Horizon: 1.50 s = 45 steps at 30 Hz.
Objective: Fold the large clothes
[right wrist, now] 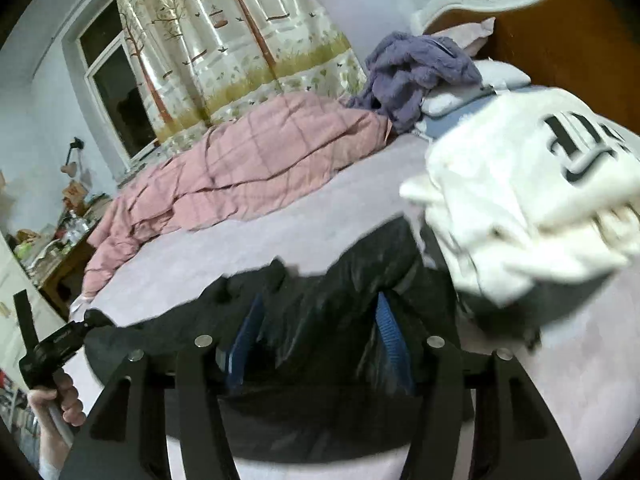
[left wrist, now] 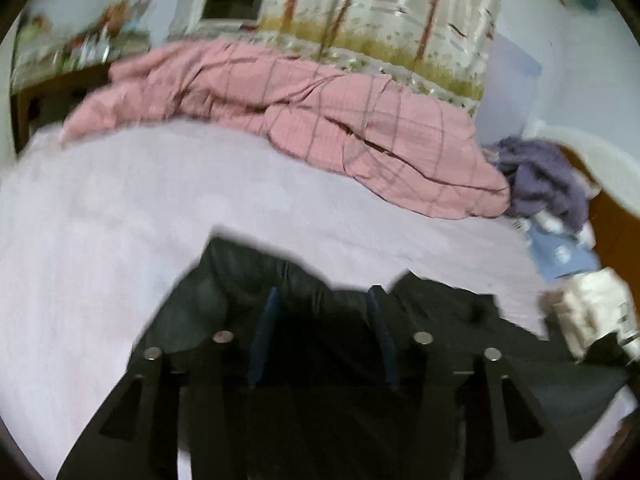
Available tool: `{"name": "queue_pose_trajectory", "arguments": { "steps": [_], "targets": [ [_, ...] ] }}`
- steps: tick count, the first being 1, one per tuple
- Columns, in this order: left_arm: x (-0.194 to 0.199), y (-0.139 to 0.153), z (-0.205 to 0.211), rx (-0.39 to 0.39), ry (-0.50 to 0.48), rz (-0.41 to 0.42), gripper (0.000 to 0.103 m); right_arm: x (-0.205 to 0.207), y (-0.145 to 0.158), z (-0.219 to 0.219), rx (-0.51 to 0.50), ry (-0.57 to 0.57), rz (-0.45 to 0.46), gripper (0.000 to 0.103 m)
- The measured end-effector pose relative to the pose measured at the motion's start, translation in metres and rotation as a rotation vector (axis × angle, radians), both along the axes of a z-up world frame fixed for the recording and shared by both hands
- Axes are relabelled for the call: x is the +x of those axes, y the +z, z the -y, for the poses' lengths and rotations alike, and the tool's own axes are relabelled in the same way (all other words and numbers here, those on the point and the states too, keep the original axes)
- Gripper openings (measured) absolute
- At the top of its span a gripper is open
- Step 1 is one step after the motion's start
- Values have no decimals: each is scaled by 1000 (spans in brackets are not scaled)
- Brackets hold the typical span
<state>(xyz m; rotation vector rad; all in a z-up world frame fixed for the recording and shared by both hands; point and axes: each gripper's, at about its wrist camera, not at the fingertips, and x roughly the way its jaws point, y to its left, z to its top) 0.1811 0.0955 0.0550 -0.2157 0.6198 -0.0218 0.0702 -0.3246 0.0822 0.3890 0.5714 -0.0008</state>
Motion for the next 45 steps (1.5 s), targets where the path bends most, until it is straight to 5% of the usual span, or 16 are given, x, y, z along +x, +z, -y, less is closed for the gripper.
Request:
{"name": "queue_pose_trajectory", "arguments": {
  "steps": [3, 5, 7, 10, 14, 19, 22, 25, 28, 32, 40, 45],
  "targets": [
    [26, -13, 6, 155, 8, -9, 48, 21, -2, 5, 5, -68, 45, 60],
    [16, -13, -3, 116, 6, 36, 48, 14, -1, 7, 2, -134, 106, 61],
    [-6, -9, -7, 109, -8, 119, 48, -11, 1, 4, -15, -171, 215, 73],
    [-29, -6, -5, 165, 6, 172, 50, -39, 7, -13, -134, -125, 316, 80],
    [-23, -16, -4, 214, 18, 143, 55, -75, 2, -61, -257, 111, 361, 80],
    [-49, -1, -11, 101, 62, 186, 54, -83, -32, -109, -246, 341, 265, 80],
    [-87, 20, 4, 136, 8, 295, 54, -61, -56, -134, -382, 327, 166, 79],
    [-121, 34, 19, 154, -82, 360, 56, -39, -61, -135, -380, 293, 126, 79],
    [-133, 33, 20, 40, -209, 340, 61, -21, -55, -122, -295, 276, 101, 79],
    [-129, 14, 35, 34, -254, 285, 59, 0, -46, -86, -129, 229, 65, 79],
    [-47, -31, 61, 155, -200, 111, 60, 58, -40, -67, -147, 134, 47, 79],
    [-9, -47, 32, 113, -125, 28, 54, 91, -58, -68, -176, 84, 12, 79]
  ]
}}
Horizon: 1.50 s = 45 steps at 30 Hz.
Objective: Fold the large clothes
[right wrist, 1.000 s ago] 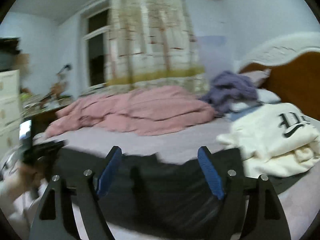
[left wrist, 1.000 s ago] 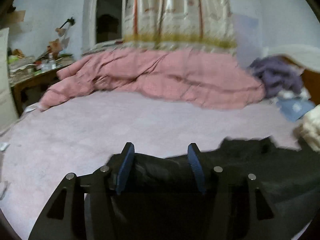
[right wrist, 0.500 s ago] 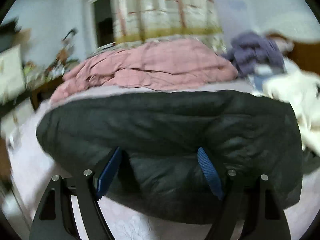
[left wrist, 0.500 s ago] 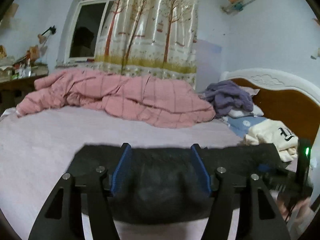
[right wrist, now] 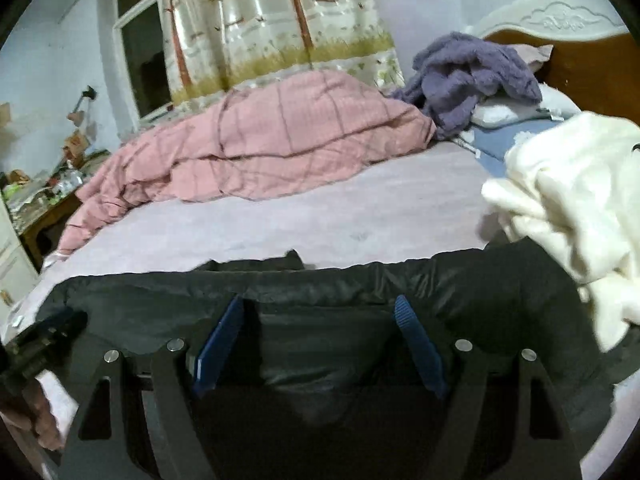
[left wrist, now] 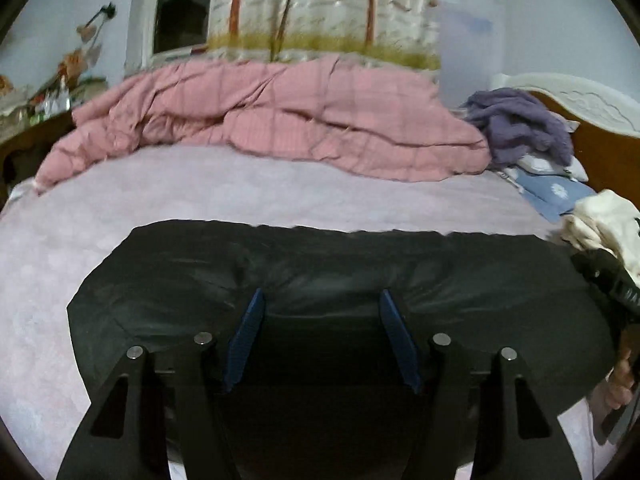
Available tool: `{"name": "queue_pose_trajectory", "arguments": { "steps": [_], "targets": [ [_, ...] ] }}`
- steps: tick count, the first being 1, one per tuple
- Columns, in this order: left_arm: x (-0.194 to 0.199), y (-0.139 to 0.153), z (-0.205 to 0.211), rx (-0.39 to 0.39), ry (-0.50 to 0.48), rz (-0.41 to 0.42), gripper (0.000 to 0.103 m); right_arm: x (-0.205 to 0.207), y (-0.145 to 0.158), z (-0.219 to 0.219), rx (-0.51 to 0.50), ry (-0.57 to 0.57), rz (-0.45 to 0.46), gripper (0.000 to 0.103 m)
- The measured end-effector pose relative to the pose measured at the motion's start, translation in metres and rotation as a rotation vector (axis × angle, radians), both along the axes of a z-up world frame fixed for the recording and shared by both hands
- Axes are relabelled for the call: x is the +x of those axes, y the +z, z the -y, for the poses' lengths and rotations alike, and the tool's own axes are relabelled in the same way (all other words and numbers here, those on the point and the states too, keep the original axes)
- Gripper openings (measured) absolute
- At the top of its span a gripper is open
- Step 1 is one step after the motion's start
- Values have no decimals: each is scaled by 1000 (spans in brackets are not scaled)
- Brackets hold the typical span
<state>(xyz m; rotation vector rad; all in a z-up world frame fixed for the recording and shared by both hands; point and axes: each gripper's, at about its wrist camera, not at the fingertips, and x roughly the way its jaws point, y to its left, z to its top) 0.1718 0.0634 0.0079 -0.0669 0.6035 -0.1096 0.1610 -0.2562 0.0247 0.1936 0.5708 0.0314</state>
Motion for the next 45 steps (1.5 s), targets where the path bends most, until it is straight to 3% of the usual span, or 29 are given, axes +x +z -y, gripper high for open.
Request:
{"name": "queue_pose_trajectory", "arguments": {
  "steps": [1, 5, 7, 10, 15, 17, 20, 21, 23, 26, 31, 35, 45],
  "targets": [
    [4, -4, -4, -7, -9, -14, 50, 9, -5, -5, -34, -6, -7, 79],
    [10, -15, -7, 9, -19, -35, 49, 33, -12, -22, -138, -13, 1, 79],
    [10, -17, -2, 52, -24, -36, 50, 40, -15, -22, -137, -15, 13, 79],
    [10, -20, -4, 51, -23, -20, 49, 33, -15, -13, -78, -43, 12, 79],
    [5, -15, -13, -2, -28, 28, 49, -17, -1, -2, 105, 39, 47, 79],
    [-3, -8, -15, -23, -34, 70, 48, -36, -2, -11, 57, 63, 51, 79],
    [-20, 2, -20, -137, -101, 149, 49, -36, -13, -23, -51, 51, 1, 79],
    [-19, 2, -21, -145, -93, 137, 51, -33, -16, -24, -54, 48, -11, 79],
    [-8, -6, -17, -76, -40, 65, 50, -25, -19, -24, -42, 41, -23, 79],
    [9, -16, -15, -43, -16, 3, 41, -8, -21, -19, -25, 32, -16, 79],
    [33, -27, -16, -36, -3, -44, 40, 25, -26, -18, -89, 50, -20, 80],
    [44, -37, -23, -73, 0, -85, 40, 41, -32, -11, -66, 65, -39, 80],
    [46, -44, -14, -14, 7, -131, 41, 54, -46, -19, -107, 66, -122, 80]
  ]
}}
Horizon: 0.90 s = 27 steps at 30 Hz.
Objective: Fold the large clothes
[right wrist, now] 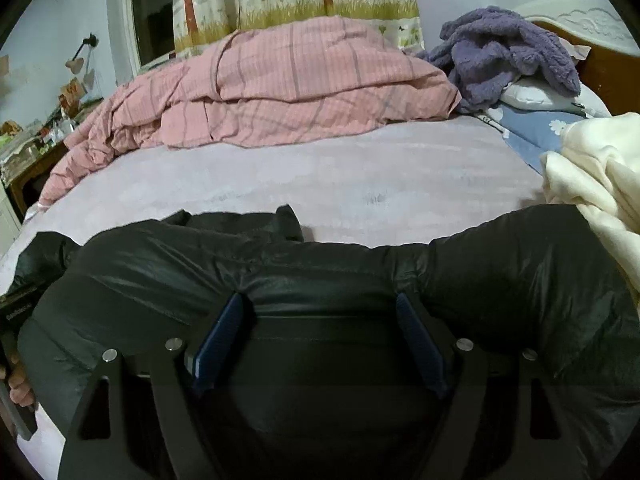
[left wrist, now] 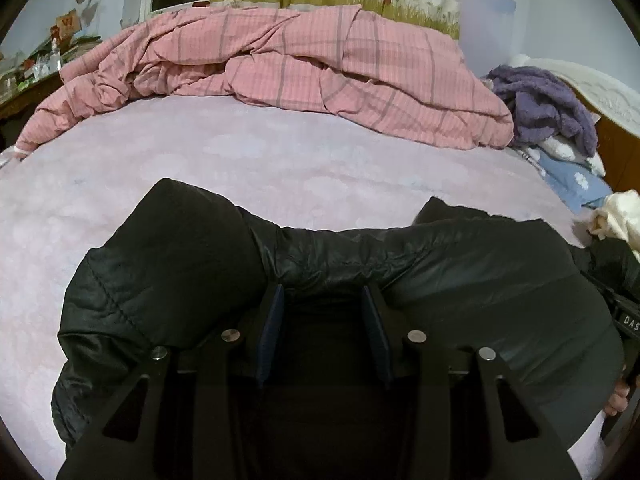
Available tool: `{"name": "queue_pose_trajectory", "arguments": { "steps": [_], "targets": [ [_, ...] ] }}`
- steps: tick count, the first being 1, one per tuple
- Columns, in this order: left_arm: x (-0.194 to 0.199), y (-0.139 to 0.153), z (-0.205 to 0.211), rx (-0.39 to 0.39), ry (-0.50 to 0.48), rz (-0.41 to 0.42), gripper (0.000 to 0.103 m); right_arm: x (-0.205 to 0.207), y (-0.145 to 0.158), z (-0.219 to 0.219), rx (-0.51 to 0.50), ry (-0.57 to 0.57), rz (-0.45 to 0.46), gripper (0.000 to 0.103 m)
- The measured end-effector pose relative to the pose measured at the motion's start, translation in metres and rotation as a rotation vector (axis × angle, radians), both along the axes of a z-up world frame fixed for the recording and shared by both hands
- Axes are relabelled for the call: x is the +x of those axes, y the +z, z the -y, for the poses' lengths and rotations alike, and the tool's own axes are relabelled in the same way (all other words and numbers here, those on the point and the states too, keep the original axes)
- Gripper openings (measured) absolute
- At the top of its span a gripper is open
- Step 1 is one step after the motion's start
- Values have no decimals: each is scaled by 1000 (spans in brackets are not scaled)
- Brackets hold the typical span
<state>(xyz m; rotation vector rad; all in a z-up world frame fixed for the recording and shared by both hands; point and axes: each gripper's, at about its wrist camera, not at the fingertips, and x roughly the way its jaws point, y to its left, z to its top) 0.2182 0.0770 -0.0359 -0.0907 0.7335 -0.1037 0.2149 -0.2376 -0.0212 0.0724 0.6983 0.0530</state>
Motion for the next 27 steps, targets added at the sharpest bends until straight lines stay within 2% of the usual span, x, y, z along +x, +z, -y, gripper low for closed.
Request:
{"name": "queue_pose_trajectory", "arguments": {
  "steps": [3, 7, 9, 11, 12, 14, 15, 18, 20, 22, 24, 27],
  "targets": [
    [0, 0, 2, 19, 1, 0, 41, 2, -3, -5, -33, -4, -21, 80],
    [-5, 3, -5, -25, -6, 40, 39, 2, -4, -12, -93, -9, -41, 80],
    [-19, 15, -10, -41, 23, 126, 32, -4, -1, -10, -81, -8, -12, 79],
    [-46, 39, -8, -44, 39, 284, 32, -13, 9, -2, -49, -23, 25, 73],
    [-58, 49, -5, -51, 22, 337, 32, -22, 17, 4, -27, -50, 58, 73],
    [-78, 67, 10, -71, -37, 386, 32, -42, 32, 14, 17, -75, 108, 73],
    [-86, 73, 19, -84, -59, 384, 32, -48, 36, 16, 21, -83, 108, 72],
    [-106, 75, 52, -109, -142, 331, 32, -68, 42, 25, 23, -133, 47, 54],
    [-115, 71, 75, -74, -199, 318, 32, -78, 38, 34, 107, -112, -11, 48],
    [-113, 60, 95, -58, -268, 260, 30, -86, 37, 41, 179, -107, -56, 39],
    [-108, 49, 102, -83, -296, 214, 29, -85, 38, 39, 138, -128, -86, 35],
    [-89, 27, 107, -104, -293, 130, 28, -80, 38, 29, 34, -148, -92, 34]
  ]
}}
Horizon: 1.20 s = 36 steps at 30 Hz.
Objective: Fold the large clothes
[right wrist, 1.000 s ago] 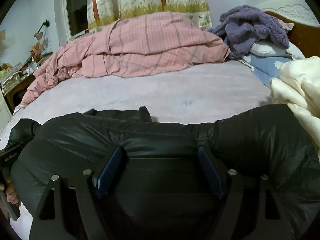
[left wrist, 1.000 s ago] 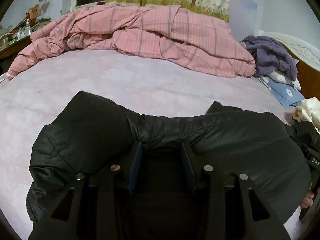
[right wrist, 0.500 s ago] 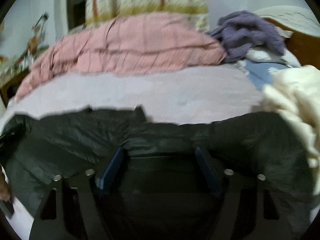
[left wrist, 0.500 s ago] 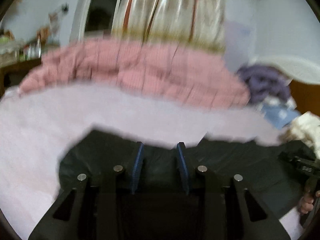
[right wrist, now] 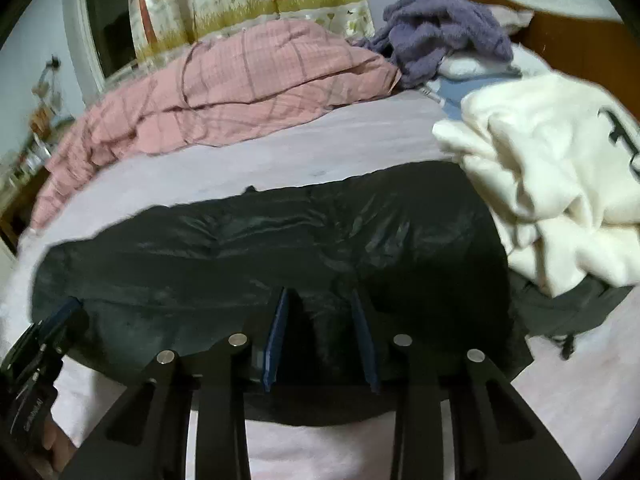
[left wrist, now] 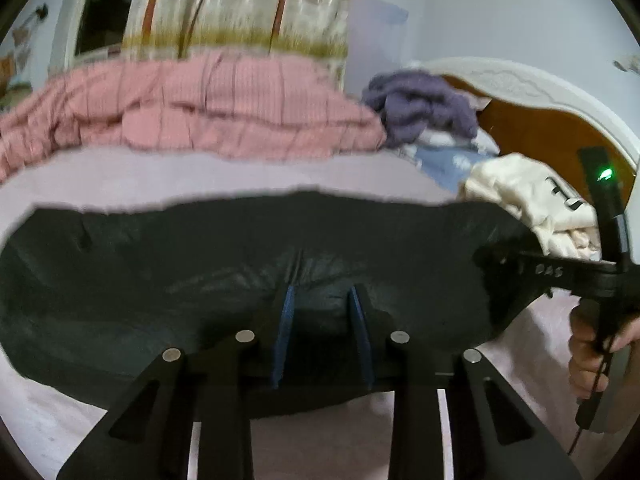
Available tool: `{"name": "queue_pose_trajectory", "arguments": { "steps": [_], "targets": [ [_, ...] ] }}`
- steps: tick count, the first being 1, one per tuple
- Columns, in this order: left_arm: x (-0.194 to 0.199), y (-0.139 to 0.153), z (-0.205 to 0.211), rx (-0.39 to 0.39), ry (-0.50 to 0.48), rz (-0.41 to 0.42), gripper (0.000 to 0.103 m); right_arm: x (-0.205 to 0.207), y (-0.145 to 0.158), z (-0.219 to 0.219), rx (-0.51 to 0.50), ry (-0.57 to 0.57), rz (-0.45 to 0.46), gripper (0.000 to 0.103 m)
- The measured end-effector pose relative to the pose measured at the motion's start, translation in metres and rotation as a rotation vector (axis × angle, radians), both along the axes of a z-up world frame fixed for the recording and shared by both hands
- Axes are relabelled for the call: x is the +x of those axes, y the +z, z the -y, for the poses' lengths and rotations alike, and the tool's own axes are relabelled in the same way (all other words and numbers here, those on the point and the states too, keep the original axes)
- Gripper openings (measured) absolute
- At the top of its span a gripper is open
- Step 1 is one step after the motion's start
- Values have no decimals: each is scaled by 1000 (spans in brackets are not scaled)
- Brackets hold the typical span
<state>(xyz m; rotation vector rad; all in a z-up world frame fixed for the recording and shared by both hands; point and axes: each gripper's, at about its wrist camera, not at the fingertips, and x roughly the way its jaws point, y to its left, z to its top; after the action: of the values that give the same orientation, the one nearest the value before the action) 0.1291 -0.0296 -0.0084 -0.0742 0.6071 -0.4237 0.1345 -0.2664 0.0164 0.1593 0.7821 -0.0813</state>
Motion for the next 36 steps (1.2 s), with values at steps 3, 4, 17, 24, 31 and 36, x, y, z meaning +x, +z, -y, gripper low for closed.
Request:
{"name": "queue_pose_trajectory", "arguments": {
  "steps": [3, 4, 17, 24, 31, 36],
  "targets": [
    [17, -10, 0, -37, 3, -67, 28, 11, -12, 0, -19, 3, -4, 34],
    [20, -12, 3, -30, 13, -82, 27, 14, -16, 3, -28, 8, 17, 31],
    [18, -14, 4, -42, 38, -128, 22, 0, 9, 6, 148, 107, 235, 30],
    [-13, -1, 18, -51, -11, -144, 13, -3, 32, -31, 292, 295, 172, 30],
    [-17, -17, -10, -225, 75, -149, 13, 36, 15, -74, 374, 289, -108, 26],
    [-19, -14, -13, -219, 20, -146, 13, 52, 18, -105, 312, 323, -193, 4]
  ]
}}
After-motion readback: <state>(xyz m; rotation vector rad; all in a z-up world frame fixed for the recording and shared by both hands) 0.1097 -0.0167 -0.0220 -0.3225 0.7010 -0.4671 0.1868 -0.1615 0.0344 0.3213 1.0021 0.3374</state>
